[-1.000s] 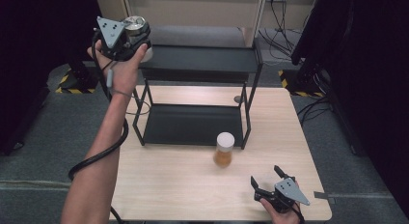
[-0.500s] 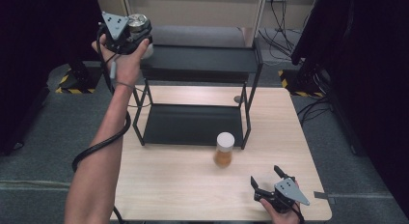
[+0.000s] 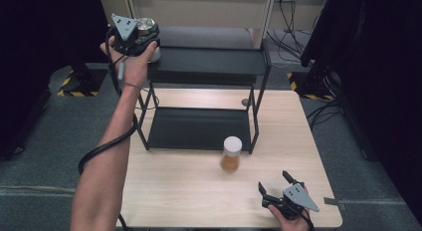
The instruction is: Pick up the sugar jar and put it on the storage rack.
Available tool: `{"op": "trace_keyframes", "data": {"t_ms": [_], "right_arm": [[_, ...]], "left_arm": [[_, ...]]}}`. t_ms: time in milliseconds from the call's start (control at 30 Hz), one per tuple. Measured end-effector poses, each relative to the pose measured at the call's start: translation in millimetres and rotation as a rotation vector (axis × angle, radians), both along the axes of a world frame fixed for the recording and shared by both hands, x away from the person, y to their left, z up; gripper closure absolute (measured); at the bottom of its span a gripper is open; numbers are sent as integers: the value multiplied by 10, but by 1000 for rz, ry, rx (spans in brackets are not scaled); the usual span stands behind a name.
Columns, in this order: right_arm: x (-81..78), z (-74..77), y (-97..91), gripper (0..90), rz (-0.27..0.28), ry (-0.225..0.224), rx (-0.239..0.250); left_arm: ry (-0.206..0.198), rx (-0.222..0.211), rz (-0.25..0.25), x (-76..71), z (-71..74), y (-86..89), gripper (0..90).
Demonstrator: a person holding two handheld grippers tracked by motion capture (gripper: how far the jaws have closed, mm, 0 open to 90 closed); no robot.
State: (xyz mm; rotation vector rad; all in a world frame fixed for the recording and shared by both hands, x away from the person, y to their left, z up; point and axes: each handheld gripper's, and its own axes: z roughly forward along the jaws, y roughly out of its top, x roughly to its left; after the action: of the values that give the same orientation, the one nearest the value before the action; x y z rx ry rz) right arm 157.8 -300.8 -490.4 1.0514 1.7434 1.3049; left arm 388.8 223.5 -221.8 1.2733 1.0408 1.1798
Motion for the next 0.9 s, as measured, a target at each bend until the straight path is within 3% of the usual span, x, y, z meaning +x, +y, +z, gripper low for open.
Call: {"op": "trace_keyframes", "data": {"t_ms": [100, 433, 500, 600, 900], "right_arm": [[-2, -2, 0, 55, 1, 0, 2], [-4, 0, 4, 54, 7, 0, -1], [3, 7, 5, 51, 7, 4, -1], [1, 3, -2, 49, 6, 4, 4], [-3, 3, 10, 49, 4, 2, -1]], "left_arm": [[12, -17, 6, 11, -18, -4, 347], [13, -12, -11, 32, -44, 8, 342], [-17, -13, -3, 15, -80, -14, 257], [-29, -4, 4, -17, -72, -36, 158], [-44, 5, 10, -175, -58, -44, 126]]}}
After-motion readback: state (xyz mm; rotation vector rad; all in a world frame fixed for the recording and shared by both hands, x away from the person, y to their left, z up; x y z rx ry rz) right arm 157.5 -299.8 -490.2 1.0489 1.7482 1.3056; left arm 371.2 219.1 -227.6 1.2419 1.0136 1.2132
